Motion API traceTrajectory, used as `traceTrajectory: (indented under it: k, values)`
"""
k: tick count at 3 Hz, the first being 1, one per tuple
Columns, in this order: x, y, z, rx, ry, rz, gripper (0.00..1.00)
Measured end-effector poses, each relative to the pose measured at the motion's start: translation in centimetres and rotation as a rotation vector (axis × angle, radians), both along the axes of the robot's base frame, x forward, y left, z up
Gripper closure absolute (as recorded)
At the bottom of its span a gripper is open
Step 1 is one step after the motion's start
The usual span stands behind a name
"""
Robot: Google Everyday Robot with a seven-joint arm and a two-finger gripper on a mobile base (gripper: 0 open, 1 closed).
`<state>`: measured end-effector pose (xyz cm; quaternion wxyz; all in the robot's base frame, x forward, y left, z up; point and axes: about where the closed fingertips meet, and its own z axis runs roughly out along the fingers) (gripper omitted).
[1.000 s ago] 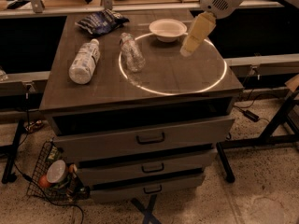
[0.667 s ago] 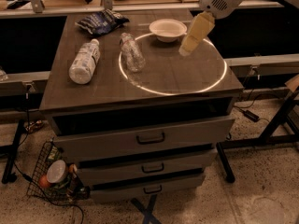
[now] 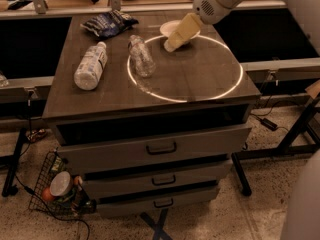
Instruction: Place water bottle upright
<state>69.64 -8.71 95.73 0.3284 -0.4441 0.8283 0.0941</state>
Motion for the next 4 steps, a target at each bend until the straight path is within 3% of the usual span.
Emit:
traceTrajectory:
  k: [2,3,4]
  values:
    - [4.7,4.3,-1.7,0.198,0.041,-0.190,0.00]
    - [6.5,10.0,-2.8,0.235,0.064,-0.206,0.00]
    - [8.0,13.5,-4.1,0.182,0.051,-0.212,0.00]
